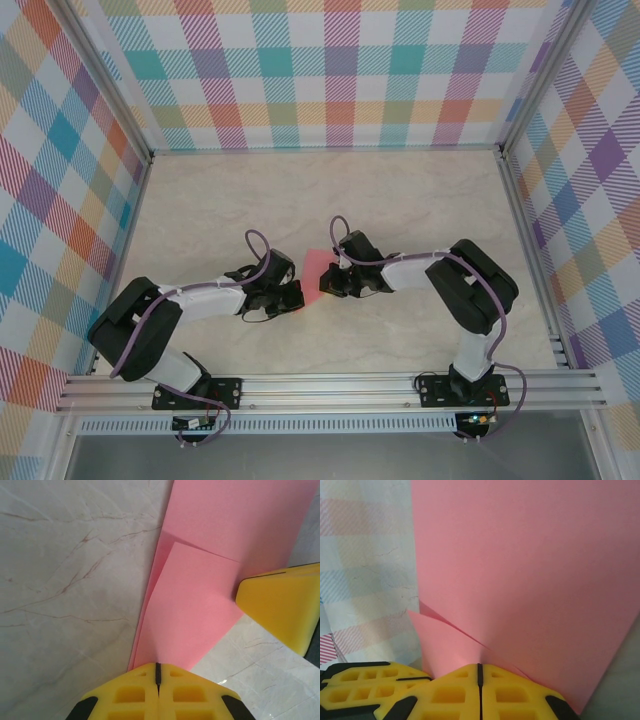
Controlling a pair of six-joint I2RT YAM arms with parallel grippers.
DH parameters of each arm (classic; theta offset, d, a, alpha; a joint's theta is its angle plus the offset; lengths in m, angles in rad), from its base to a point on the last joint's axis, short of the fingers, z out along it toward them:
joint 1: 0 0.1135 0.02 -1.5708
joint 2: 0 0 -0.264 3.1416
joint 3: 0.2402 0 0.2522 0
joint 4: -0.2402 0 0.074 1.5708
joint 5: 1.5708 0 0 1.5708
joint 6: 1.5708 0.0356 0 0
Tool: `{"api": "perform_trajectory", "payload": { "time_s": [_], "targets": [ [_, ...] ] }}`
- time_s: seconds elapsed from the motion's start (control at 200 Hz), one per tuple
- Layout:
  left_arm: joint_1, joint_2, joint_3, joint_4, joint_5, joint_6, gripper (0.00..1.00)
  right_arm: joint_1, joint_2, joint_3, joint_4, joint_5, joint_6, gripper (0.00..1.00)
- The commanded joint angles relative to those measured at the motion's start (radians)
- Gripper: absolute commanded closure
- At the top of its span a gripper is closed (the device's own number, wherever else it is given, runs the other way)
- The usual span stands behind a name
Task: Fold a paper plane with a square sheet of paper (pick it up from the middle)
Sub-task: Third fold the triangle at the center of the table.
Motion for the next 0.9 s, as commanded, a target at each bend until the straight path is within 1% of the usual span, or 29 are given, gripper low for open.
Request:
{"api": "perform_trajectory", "payload": {
  "time_s": [0.0, 0.14, 0.235, 0.385, 0.55, 0.635, 0.895],
  "targets": [
    [-0.005, -0.021, -0.017, -0.073, -0.025, 0.036, 1.00, 0.002, 0.030, 0.015, -0.034, 0.019, 0.010, 0.94],
    [-0.005, -0.061, -0.002, -0.018, 0.001, 0.043, 1.00, 0.003, 0.037, 0.018, -0.087, 0.055, 0.011, 0.94],
    [-0.004, -0.075, 0.002, 0.027, -0.004, 0.009, 1.00, 0.002, 0.039, 0.018, -0.101, 0.063, 0.015, 0.94],
    [-0.005, -0.037, -0.010, 0.117, 0.029, -0.043, 1.00, 0.002, 0.046, 0.020, -0.106, 0.068, 0.023, 0.94],
    [-0.005, 0.023, -0.010, 0.136, 0.059, -0.045, 1.00, 0.002, 0.061, 0.029, -0.113, 0.062, 0.024, 0.94],
    [-0.004, 0.042, -0.014, 0.139, 0.050, -0.044, 1.00, 0.002, 0.066, 0.031, -0.119, 0.063, 0.025, 0.94],
    [-0.005, 0.065, -0.065, 0.152, 0.062, -0.060, 1.00, 0.001, 0.081, 0.045, -0.181, 0.093, 0.035, 0.95]
  ]
}}
